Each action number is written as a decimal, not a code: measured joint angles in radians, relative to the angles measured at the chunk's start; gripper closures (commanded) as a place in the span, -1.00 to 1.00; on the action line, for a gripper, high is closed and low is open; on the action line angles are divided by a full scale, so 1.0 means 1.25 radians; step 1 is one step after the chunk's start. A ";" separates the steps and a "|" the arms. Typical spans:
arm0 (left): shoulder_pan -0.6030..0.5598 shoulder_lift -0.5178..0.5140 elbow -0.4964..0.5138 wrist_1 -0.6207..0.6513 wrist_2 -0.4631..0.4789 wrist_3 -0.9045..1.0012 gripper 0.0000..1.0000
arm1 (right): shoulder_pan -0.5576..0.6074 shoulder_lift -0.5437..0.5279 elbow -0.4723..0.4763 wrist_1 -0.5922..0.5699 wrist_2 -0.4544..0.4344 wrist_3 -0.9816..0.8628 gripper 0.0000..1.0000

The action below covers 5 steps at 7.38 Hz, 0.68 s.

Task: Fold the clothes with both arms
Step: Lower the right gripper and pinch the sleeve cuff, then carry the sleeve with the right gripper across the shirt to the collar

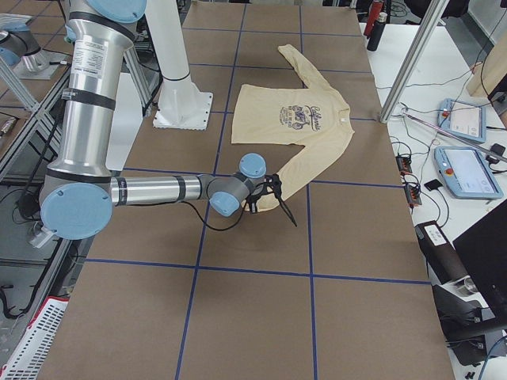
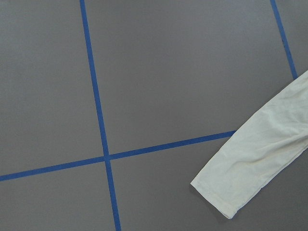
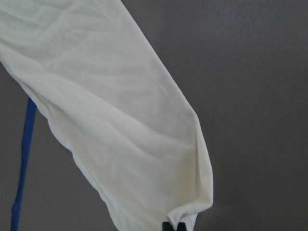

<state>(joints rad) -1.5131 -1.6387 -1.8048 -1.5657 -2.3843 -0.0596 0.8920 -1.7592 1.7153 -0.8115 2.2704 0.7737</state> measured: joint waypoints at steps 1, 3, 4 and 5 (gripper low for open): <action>0.000 0.000 0.000 0.000 -0.007 0.000 -1.00 | 0.002 0.001 0.000 0.000 0.001 0.000 1.00; 0.000 -0.002 -0.001 0.001 -0.012 0.000 -1.00 | 0.006 0.007 0.005 0.000 0.003 0.006 1.00; 0.000 -0.004 0.000 0.001 -0.013 0.000 -1.00 | 0.015 0.023 0.012 0.000 0.018 0.025 1.00; 0.000 -0.006 0.002 0.001 -0.013 0.000 -1.00 | 0.032 0.061 0.018 0.000 0.052 0.058 1.00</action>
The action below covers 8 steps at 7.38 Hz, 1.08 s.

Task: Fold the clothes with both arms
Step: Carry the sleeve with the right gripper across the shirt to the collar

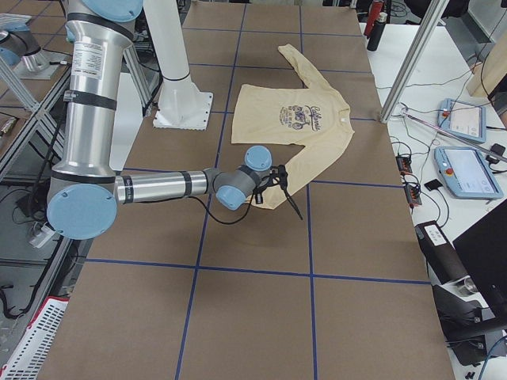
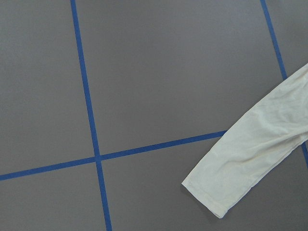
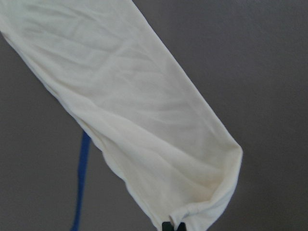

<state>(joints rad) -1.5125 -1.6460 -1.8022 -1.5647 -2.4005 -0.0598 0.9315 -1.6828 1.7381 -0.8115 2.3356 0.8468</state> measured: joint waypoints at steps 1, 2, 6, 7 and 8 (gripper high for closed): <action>0.000 -0.002 0.002 0.000 0.000 0.000 -1.00 | 0.015 0.055 0.000 0.000 0.028 0.036 1.00; 0.000 -0.004 0.003 0.001 0.001 0.000 -1.00 | 0.024 0.130 -0.005 -0.008 0.042 0.087 1.00; -0.001 -0.005 0.004 0.005 0.001 -0.001 -1.00 | 0.025 0.532 -0.111 -0.127 0.048 0.284 1.00; -0.001 -0.004 0.005 0.006 0.001 0.000 -1.00 | 0.022 0.644 -0.184 -0.133 0.047 0.304 1.00; -0.001 -0.004 0.008 0.006 0.002 0.000 -1.00 | 0.016 0.752 -0.268 -0.135 0.042 0.311 1.00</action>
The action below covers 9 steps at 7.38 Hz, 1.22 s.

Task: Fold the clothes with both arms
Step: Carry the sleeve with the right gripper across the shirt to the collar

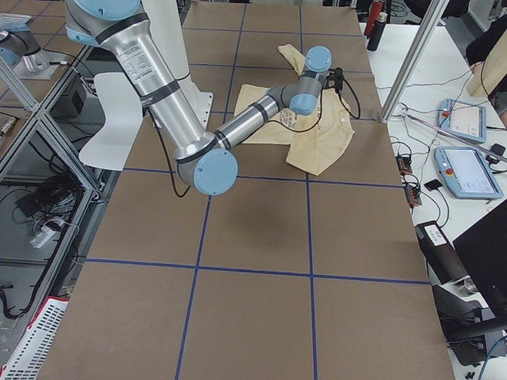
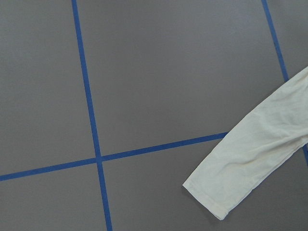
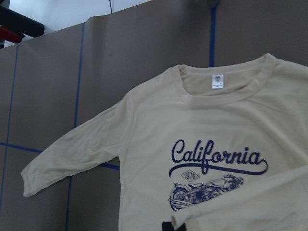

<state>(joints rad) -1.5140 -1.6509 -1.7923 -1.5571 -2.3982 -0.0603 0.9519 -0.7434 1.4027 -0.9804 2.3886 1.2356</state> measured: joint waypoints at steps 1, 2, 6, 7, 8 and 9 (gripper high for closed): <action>0.000 0.000 0.002 0.000 0.000 0.000 -1.00 | -0.017 0.090 -0.079 0.000 -0.020 0.002 1.00; 0.000 0.000 0.006 0.000 0.000 -0.001 -1.00 | -0.047 0.148 -0.136 0.000 -0.065 0.002 1.00; 0.001 -0.005 0.022 -0.008 -0.001 -0.034 -1.00 | -0.167 0.204 -0.249 0.002 -0.248 0.000 1.00; 0.001 -0.006 0.024 -0.008 -0.001 -0.039 -1.00 | -0.191 0.220 -0.284 0.002 -0.280 0.000 1.00; 0.001 -0.009 0.029 -0.009 -0.001 -0.041 -1.00 | -0.209 0.234 -0.312 0.003 -0.309 0.000 1.00; 0.001 -0.017 0.038 -0.009 -0.001 -0.041 -1.00 | -0.221 0.247 -0.332 0.003 -0.336 0.001 0.96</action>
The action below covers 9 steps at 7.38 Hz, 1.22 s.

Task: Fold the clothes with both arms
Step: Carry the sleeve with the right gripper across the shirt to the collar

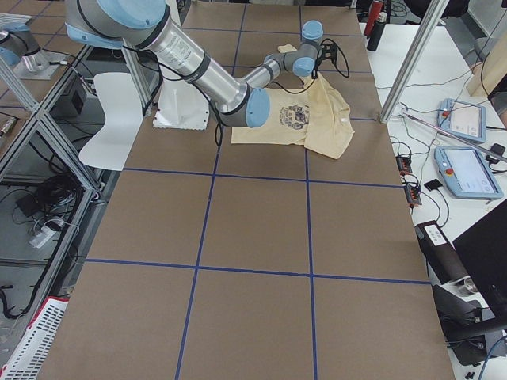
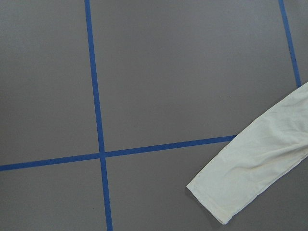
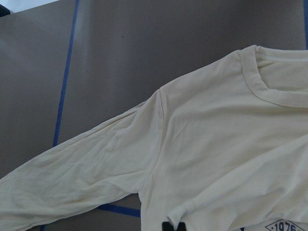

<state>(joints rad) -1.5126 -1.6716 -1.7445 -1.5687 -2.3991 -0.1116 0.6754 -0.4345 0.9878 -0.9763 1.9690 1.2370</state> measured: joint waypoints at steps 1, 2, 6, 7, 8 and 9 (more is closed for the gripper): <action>0.000 -0.012 0.015 0.000 0.000 0.000 -1.00 | -0.007 0.014 -0.018 0.000 -0.024 0.001 -0.95; 0.000 -0.024 0.027 0.000 0.000 0.000 -1.00 | -0.015 0.031 -0.039 0.003 -0.056 0.001 -0.98; 0.000 -0.039 0.050 -0.001 0.000 0.000 -1.00 | -0.038 0.066 -0.064 0.013 -0.168 0.090 -0.98; 0.001 -0.045 0.056 -0.001 0.000 -0.002 -1.00 | -0.037 0.063 -0.063 0.011 -0.171 0.100 -0.98; 0.002 -0.050 0.057 -0.007 0.000 -0.016 -1.00 | -0.032 0.050 -0.052 0.007 -0.167 0.105 -0.99; 0.007 -0.052 0.057 -0.044 0.001 -0.059 -1.00 | -0.020 0.019 -0.014 -0.017 -0.147 0.101 -0.99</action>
<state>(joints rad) -1.5036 -1.7361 -1.6735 -1.6237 -2.3982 -0.1854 0.6505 -0.4107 0.9703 -0.9971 1.7857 1.3633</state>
